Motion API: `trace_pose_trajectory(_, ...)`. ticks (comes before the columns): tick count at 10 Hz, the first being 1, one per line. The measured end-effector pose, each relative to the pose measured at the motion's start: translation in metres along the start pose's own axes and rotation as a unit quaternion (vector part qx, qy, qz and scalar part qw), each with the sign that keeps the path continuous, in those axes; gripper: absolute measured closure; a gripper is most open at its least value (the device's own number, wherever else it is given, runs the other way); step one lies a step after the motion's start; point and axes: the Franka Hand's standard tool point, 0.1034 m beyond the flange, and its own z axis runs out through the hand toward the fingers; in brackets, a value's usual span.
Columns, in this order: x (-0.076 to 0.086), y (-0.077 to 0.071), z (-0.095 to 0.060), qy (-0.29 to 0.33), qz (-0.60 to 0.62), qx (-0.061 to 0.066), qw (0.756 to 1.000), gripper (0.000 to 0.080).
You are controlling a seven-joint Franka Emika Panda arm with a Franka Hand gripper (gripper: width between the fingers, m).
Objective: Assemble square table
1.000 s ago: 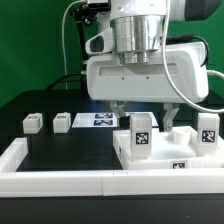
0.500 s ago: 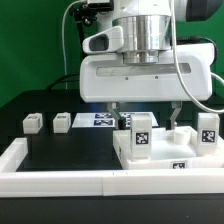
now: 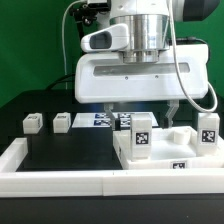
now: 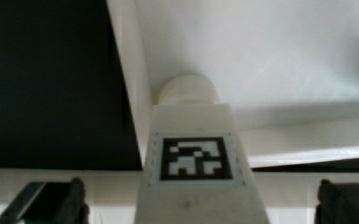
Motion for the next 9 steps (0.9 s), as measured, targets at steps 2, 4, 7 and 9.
trace_pose_trajectory(2, -0.0001, 0.0001, 0.0001, 0.0, 0.001, 0.0, 1.0, 0.0438)
trace_pose_trajectory(4, -0.0002, 0.0002, 0.0001, 0.0, 0.012, 0.0, 1.0, 0.0509)
trace_pose_trajectory(7, -0.0001, 0.0004, 0.0, 0.0, 0.071, 0.001, 0.997, 0.0509)
trace_pose_trajectory(9, -0.0001, 0.0006, 0.0003, 0.009, 0.168, -0.001, 0.986, 0.0509)
